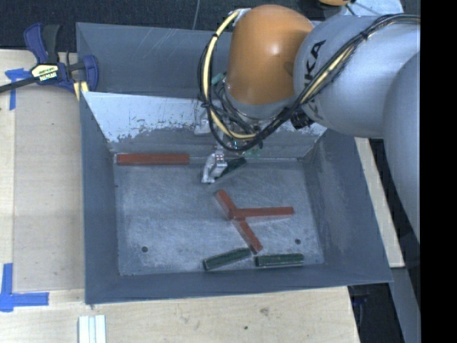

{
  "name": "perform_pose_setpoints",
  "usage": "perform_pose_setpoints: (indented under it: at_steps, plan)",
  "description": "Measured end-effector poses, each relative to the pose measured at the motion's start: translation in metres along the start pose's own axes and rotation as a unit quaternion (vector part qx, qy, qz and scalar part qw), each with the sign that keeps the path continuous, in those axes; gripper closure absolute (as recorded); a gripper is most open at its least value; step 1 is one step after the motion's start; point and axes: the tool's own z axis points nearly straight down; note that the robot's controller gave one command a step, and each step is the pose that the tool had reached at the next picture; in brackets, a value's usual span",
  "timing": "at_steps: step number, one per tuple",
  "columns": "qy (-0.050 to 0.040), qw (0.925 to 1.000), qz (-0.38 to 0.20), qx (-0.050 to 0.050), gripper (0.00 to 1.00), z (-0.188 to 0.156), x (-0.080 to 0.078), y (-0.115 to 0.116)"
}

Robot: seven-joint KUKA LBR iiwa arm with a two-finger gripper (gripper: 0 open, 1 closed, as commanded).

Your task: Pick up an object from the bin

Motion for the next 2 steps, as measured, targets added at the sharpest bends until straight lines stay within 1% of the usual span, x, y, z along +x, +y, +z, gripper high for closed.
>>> perform_pose_setpoints:
  at_steps: [1,2]
  plan:
    - [-0.0043,1.0,0.001,0.0,0.0,-0.005,-0.002,0.0]
    - [-0.0063,0.9996,-0.029,0.0,0.0,0.058,0.021,-0.035]
